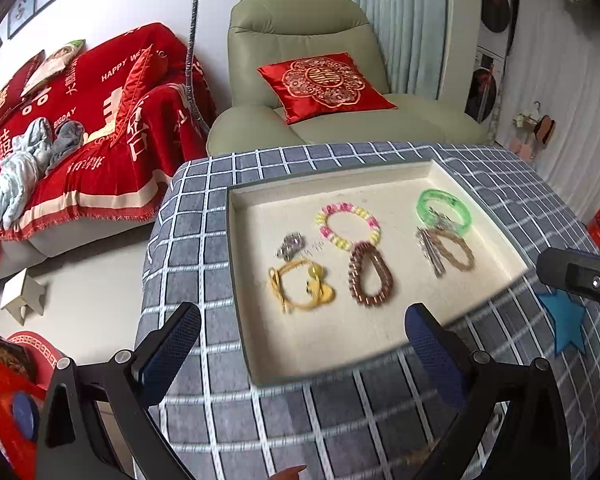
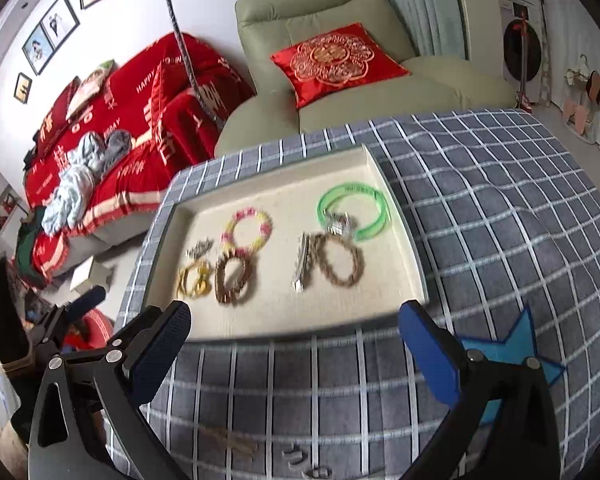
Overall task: Organize jewelry
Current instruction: 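Move both tools out of the tray toward the black claw clip and beige bow tie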
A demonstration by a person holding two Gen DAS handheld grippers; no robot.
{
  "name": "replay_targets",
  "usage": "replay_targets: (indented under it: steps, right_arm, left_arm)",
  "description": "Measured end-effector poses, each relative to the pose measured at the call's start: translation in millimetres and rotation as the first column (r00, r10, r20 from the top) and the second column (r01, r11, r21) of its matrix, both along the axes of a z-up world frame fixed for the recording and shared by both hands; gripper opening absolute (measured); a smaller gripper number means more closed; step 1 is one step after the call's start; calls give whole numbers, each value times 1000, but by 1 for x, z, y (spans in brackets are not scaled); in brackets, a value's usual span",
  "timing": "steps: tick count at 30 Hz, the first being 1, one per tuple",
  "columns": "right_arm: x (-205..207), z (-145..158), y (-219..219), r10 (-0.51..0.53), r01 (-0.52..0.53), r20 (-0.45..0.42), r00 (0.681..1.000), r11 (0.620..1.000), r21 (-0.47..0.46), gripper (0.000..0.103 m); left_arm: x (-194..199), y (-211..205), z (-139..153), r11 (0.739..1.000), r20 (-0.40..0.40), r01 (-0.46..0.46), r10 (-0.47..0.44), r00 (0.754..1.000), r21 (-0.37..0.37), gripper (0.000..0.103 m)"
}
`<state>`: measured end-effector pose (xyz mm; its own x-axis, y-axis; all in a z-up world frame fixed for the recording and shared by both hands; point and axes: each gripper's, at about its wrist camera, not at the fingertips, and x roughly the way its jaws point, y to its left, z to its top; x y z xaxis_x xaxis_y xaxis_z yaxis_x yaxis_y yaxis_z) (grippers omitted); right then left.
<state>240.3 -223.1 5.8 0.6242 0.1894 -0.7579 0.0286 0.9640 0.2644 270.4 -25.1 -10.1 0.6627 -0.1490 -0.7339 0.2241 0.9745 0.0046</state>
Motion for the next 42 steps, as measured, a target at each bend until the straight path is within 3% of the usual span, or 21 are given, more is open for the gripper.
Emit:
replay_targets:
  steps: [5,18,30,32,38,40,42]
  right_arm:
    - [-30,-3,4,24,-24,-21,999,1000,7,103]
    - [-121,-52,35,85,-92,-138,987,995,-45,103]
    - [-136,-76,71,82,-100,-172,982,990,-98,103]
    - [-135,-77,74,75,-94,-168,983,990,-109,98]
    - [-135,-80,79,62,-84,-154,986,986,-141,64]
    - [-136,-79,80,61,-84,-143,988,984,-156,35]
    - [-137,-80,78,56,-80,-141,988,982,-171,23]
  left_arm:
    - [-27,4,-4,999,7,32,-32,999,21,103]
    - [-74,16,-42,996,-93,84,-83,992,6,103]
    - [-82,21,-54,987,-103,158,-154,983,24,103]
    - [-82,19,-54,984,-103,174,-171,980,28,103]
    - [-78,14,-57,976,-109,214,-209,972,30,103]
    - [-76,12,-58,974,-116,225,-220,969,28,103]
    - [-76,9,-58,971,-114,239,-234,965,27,103]
